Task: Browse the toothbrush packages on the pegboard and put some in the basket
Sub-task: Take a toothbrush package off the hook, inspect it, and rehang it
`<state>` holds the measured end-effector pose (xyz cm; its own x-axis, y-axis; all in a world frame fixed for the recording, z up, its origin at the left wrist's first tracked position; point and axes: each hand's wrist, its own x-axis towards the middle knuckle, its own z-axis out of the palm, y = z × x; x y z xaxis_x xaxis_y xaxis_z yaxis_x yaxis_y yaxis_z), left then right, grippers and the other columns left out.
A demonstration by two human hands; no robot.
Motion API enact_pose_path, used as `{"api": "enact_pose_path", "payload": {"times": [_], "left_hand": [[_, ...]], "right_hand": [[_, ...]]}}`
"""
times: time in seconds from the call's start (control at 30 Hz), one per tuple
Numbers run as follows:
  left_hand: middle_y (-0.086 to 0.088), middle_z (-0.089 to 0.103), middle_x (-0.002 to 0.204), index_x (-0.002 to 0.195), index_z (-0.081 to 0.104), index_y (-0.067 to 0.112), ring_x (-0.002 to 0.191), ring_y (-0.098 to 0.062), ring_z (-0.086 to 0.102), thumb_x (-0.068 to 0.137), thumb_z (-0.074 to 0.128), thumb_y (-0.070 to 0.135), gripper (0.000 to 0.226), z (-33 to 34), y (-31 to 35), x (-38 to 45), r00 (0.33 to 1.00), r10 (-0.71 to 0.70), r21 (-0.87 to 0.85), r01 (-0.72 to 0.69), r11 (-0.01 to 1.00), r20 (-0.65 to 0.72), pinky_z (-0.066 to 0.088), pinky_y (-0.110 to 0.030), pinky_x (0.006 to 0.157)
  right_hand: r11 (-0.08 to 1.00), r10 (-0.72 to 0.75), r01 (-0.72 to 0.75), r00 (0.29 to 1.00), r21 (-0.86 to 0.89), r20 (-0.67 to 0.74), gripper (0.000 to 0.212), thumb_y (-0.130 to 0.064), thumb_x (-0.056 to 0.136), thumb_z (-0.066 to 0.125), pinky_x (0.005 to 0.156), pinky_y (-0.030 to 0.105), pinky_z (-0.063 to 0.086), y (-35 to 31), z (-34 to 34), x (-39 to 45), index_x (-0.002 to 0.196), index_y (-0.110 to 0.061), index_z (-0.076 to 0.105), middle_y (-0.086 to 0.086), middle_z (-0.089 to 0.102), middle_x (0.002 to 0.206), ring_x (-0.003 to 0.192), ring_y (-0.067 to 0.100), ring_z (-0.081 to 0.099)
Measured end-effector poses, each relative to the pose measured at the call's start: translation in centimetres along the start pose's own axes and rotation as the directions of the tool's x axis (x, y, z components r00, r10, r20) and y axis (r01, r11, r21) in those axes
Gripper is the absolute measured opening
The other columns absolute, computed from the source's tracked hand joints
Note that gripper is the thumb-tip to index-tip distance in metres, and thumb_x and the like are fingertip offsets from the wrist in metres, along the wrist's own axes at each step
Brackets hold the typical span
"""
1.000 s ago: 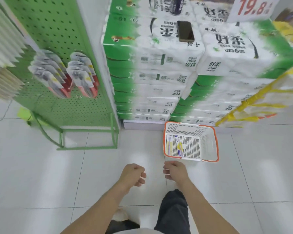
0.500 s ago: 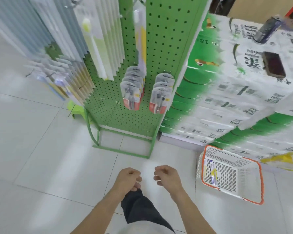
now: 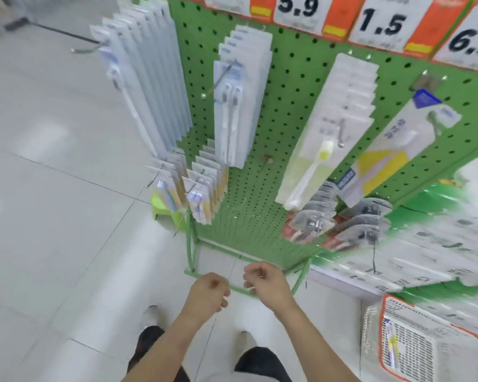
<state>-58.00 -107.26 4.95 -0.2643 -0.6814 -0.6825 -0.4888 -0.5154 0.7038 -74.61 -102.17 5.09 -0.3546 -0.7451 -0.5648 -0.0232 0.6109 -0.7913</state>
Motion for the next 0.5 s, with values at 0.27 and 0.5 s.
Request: {"api": "enact_pose_path", "payload": {"times": [0.27,0.5], "left_hand": [[-0.002,0.072,0.086,0.09,0.065,0.015,0.078,-0.025,0.071,0.097,0.053,0.022,0.015,-15.8,2.5,4.3,0.981,0.191,0.352,-0.174,0.92,-0.014,0.055,-0.036,0.073],[-0.002,0.07,0.101,0.115,0.063,0.013,0.084,-0.02,0.065,0.099,0.055,0.022,0.02,-22.7,8.5,7.6,0.933,0.359,0.445,-0.305,0.842,-0.038,0.046,-0.029,0.07]], "right_hand": [[0.991,-0.121,0.111,0.982,-0.071,-0.148,0.009,-0.018,0.095,0.065,0.071,0.026,0.052,-8.7,12.2,2.3,0.091,-0.024,0.071,-0.001,0.073,0.084,0.079,0.016,0.069],[0.981,-0.194,0.187,0.949,-0.051,-0.248,0.013,-0.011,0.097,0.061,0.068,0.012,0.047,-13.9,17.7,4.0,0.102,-0.022,0.066,-0.009,0.066,0.085,0.066,-0.007,0.06]]}}
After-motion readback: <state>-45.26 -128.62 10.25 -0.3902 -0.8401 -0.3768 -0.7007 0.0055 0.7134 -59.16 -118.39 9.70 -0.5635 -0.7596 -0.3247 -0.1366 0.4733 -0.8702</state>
